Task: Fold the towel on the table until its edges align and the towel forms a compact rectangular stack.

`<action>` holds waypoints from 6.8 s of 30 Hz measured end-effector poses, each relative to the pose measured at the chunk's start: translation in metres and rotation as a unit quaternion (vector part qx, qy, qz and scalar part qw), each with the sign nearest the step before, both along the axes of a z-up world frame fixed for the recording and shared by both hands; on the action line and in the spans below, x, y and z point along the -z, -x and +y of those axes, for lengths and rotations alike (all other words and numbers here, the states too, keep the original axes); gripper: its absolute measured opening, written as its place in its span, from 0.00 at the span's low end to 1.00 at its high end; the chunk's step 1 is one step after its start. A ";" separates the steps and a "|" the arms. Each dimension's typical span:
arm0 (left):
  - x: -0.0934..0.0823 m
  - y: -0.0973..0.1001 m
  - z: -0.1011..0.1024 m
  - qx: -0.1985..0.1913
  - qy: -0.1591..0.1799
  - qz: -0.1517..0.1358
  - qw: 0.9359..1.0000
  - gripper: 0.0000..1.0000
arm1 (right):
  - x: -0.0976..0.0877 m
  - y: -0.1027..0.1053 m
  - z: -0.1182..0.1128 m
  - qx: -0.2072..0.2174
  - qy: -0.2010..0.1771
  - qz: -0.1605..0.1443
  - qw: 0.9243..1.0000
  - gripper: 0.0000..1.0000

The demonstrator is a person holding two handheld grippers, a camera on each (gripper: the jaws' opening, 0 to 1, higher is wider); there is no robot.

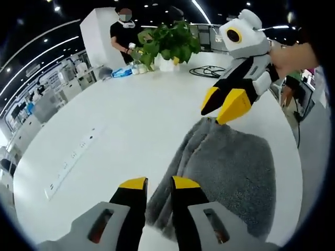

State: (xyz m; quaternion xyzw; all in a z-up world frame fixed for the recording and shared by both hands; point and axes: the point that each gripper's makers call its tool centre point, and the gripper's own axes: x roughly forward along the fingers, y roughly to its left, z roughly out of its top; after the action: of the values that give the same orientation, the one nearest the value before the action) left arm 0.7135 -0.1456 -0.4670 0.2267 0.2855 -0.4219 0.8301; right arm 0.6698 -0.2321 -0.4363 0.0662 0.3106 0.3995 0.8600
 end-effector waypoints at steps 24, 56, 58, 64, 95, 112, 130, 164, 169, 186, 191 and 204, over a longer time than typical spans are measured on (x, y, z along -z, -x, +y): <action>-0.020 0.104 -0.007 0.068 0.036 0.041 0.996 0.24 | 0.013 0.043 -0.007 -0.061 0.071 -0.027 0.995 0.32; 0.008 0.164 0.009 0.043 -0.040 0.003 0.998 0.27 | 0.045 0.117 -0.019 -0.083 0.126 -0.018 0.988 0.44; 0.015 0.162 0.011 0.046 -0.054 -0.005 0.997 0.27 | 0.049 0.117 -0.019 -0.085 0.126 -0.016 0.988 0.44; 0.023 0.158 0.012 0.043 -0.063 -0.017 0.997 0.30 | 0.060 0.113 -0.022 -0.087 0.149 -0.018 0.985 0.39; 0.031 0.091 0.043 0.029 -0.093 -0.034 0.995 0.30 | 0.066 0.047 0.009 -0.059 0.134 -0.008 0.989 0.34; -0.020 0.105 0.063 -0.072 0.012 -0.017 0.997 0.43 | 0.026 0.061 -0.010 -0.010 0.111 -0.023 0.993 0.38; -0.090 0.153 0.097 -0.134 0.105 -0.055 0.984 0.64 | -0.033 0.099 -0.053 0.045 0.095 -0.060 0.993 0.47; -0.098 0.241 0.092 -0.196 0.198 -0.058 0.959 0.92 | -0.042 0.211 -0.064 0.085 0.048 -0.035 0.995 0.66; -0.096 0.250 0.086 -0.190 0.195 -0.048 0.961 0.92 | -0.039 0.219 -0.062 0.089 0.043 -0.030 0.995 0.66; -0.091 0.256 0.089 -0.196 0.193 -0.043 0.960 0.91 | -0.033 0.236 -0.065 0.098 0.037 -0.011 0.994 0.64; -0.086 0.259 0.091 -0.202 0.197 -0.033 0.959 0.91 | -0.035 0.236 -0.068 0.102 0.037 -0.013 0.994 0.64; -0.082 0.265 0.094 -0.204 0.195 -0.026 0.959 0.90 | -0.030 0.241 -0.060 0.103 0.028 -0.003 0.994 0.60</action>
State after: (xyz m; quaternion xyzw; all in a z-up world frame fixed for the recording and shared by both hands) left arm 0.4487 -0.0514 -0.3854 0.0089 0.2163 -0.2852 0.9337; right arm 0.4292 -0.2921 -0.4067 0.0722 0.3103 0.3005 0.8990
